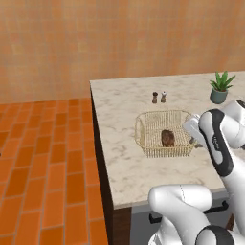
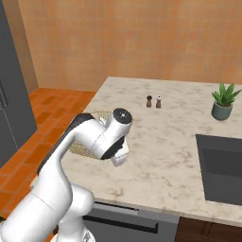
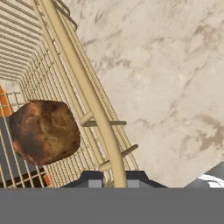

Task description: Open the cabinet, pick up the bread from the cabinet and place it in the basket. Then move the basket to the dining counter.

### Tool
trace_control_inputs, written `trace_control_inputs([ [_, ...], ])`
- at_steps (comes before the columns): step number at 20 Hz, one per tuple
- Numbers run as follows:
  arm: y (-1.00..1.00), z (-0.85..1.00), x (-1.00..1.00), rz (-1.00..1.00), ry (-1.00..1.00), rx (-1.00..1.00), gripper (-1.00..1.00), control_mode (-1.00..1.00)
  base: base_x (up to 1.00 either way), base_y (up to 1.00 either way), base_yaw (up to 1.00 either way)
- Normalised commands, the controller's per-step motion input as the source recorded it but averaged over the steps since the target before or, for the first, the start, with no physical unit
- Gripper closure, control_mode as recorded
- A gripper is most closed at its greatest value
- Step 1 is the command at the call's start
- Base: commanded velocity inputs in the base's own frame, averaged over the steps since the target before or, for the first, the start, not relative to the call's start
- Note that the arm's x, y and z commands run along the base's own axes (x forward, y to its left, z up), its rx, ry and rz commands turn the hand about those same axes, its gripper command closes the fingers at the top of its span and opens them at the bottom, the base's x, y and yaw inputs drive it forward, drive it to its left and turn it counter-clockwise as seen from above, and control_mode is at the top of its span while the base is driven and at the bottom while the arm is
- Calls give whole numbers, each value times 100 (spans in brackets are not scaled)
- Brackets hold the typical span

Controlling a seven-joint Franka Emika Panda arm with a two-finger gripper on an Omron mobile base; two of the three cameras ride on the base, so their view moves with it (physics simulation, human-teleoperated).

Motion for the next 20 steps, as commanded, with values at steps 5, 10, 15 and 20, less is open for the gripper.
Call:
trace_control_inputs([
  [5, -25, -50, 64, 0, 9, 0, 100, -100, 0, 0, 0],
  [10, -22, -52, 43, 0, 7, 0, 100, -100, 0, 0, 0],
  [15, -11, -45, 16, 0, 5, 0, 100, -100, 0, 0, 0],
  [20, -10, -45, 12, 0, 2, 0, 100, -100, 0, 0, 0],
])
